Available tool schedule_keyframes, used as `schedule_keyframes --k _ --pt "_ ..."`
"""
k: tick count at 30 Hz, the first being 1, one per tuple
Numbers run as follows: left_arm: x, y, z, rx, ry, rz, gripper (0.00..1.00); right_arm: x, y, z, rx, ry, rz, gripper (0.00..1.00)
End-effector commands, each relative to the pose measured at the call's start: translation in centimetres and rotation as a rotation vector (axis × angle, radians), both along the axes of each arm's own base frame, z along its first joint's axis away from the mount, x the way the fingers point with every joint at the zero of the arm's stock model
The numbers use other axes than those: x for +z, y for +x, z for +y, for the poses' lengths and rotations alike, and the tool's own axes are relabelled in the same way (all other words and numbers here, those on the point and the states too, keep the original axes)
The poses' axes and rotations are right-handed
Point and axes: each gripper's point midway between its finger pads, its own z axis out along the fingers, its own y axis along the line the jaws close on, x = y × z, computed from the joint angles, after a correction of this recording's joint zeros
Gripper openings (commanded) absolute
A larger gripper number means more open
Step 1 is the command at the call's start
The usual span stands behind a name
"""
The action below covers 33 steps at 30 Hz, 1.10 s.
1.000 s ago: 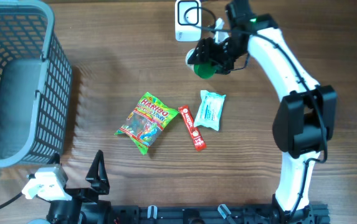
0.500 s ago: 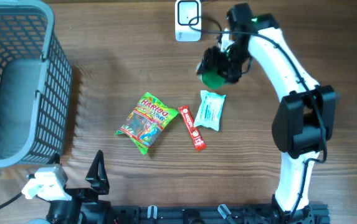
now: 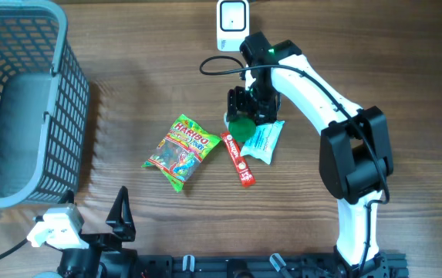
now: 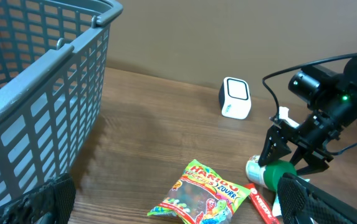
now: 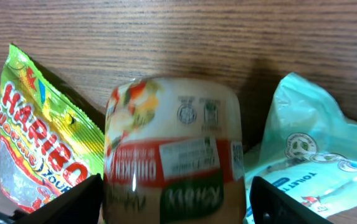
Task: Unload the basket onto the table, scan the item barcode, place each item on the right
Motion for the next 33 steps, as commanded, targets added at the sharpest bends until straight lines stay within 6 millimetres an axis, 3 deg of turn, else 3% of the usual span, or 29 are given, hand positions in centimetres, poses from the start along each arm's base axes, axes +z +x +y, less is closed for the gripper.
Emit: schedule_keyframes --k 1,3,6,11,15,18,22,26,30,33 --pt "0.0 0.0 -0.2 -0.016 0.007 -0.001 1.00 -1.5 -0.4 0.3 -0.013 0.004 0.042 0.82" --pt "0.0 0.0 -0.2 -0.016 0.007 -0.001 1.00 -0.5 0.3 0.5 -0.013 0.003 0.017 0.87" --pt "0.0 0.0 -0.2 -0.016 0.007 -0.001 1.00 1.2 1.0 0.9 0.001 0.021 -0.017 0.88" --pt "0.0 0.0 -0.2 -0.016 0.007 -0.001 1.00 1.5 0.0 0.8 0.052 -0.006 -0.009 0.88" --pt "0.0 0.0 -0.2 -0.016 0.007 -0.001 1.00 2.3 -1.0 -1.1 0.096 -0.168 -0.048 0.99" --pt "0.0 0.0 -0.2 -0.016 0.007 -0.001 1.00 5.1 -1.5 -3.5 0.151 -0.396 -0.180 0.99" --pt "0.0 0.0 -0.2 -0.016 0.007 -0.001 1.00 7.5 -2.6 -1.9 0.237 -0.532 -0.332 0.99" --pt "0.0 0.0 -0.2 -0.016 0.007 -0.001 1.00 6.6 -2.6 -0.9 0.440 -0.723 -0.457 1.00" --pt "0.0 0.0 -0.2 -0.016 0.007 -0.001 1.00 4.5 -3.2 -1.4 0.605 -0.756 -0.391 1.00" --pt "0.0 0.0 -0.2 -0.016 0.007 -0.001 1.00 3.9 -3.8 0.0 0.892 -0.665 -0.358 1.00"
